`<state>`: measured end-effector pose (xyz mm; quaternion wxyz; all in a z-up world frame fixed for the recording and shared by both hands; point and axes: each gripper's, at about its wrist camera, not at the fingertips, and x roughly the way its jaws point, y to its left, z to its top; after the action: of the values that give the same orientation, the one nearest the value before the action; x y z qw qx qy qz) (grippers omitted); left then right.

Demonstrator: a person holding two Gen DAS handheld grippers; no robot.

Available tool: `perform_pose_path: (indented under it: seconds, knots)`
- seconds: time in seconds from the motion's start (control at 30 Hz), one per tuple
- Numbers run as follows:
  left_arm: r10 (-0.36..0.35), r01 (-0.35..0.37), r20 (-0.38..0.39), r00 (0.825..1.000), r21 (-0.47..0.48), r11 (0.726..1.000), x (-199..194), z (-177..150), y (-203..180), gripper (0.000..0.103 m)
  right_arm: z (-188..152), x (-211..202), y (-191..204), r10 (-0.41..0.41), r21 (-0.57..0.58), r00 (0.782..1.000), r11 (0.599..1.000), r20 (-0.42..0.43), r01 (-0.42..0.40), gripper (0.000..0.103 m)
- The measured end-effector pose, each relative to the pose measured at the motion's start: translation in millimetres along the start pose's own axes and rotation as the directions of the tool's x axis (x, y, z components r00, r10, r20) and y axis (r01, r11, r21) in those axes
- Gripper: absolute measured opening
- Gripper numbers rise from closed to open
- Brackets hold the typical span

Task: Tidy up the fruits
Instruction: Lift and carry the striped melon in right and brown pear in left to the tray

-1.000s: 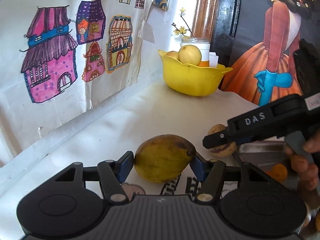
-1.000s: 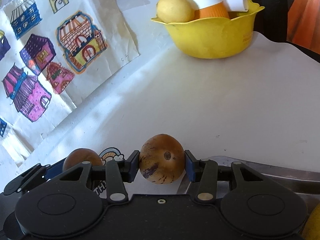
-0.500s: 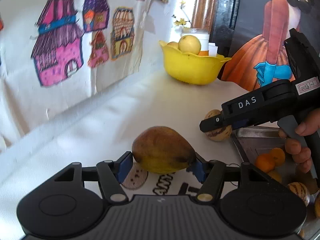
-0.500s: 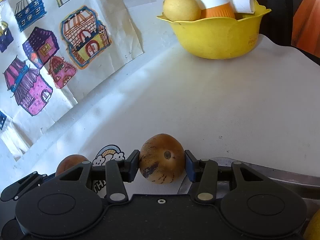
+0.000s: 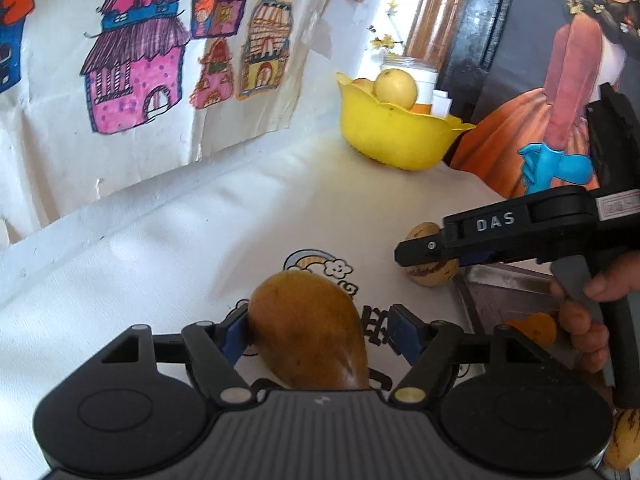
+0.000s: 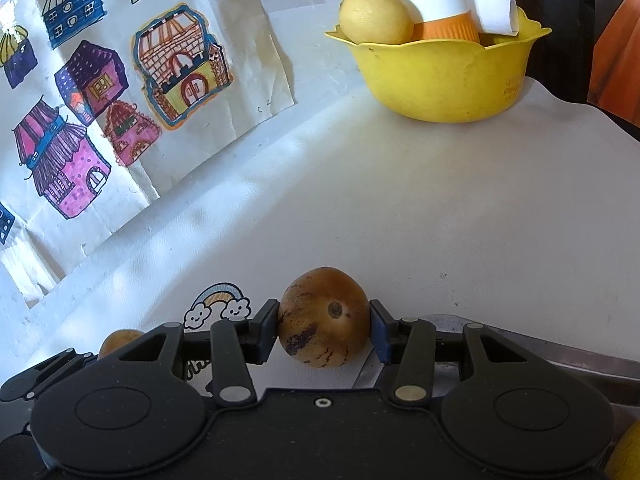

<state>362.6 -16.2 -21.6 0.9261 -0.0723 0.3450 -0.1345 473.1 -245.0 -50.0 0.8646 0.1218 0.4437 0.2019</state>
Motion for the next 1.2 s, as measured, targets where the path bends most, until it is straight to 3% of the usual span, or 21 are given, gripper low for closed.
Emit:
perform_pose_path:
  seconds: [0.13,0.37,0.77,1.2]
  knots:
    - [0.054,-0.054,0.011,0.998,0.047,0.997,0.0,-2.0,-5.2,0.063,-1.0,-0.1,2.9,-0.007,-0.021,1.000,1.000,0.003,0.007,0.049]
    - [0.052,-0.053,0.014,0.999,0.018,0.998,0.6,-0.7,-3.4,0.061,-4.3,-5.3,4.0,0.017,-0.034,1.000,0.999,-0.004,-0.018,0.049]
    - [-0.031,0.029,0.064,0.998,0.034,0.999,-32.2,-3.7,-45.3,0.061,-20.0,-73.1,-10.9,0.041,-0.049,0.997,0.998,0.072,-0.037,0.049]
    - [-0.111,0.107,0.070,0.991,0.061,0.992,-82.7,-37.1,-104.7,0.061,-78.3,-153.5,-38.5,0.044,-0.092,0.992,0.995,0.114,-0.033,0.049]
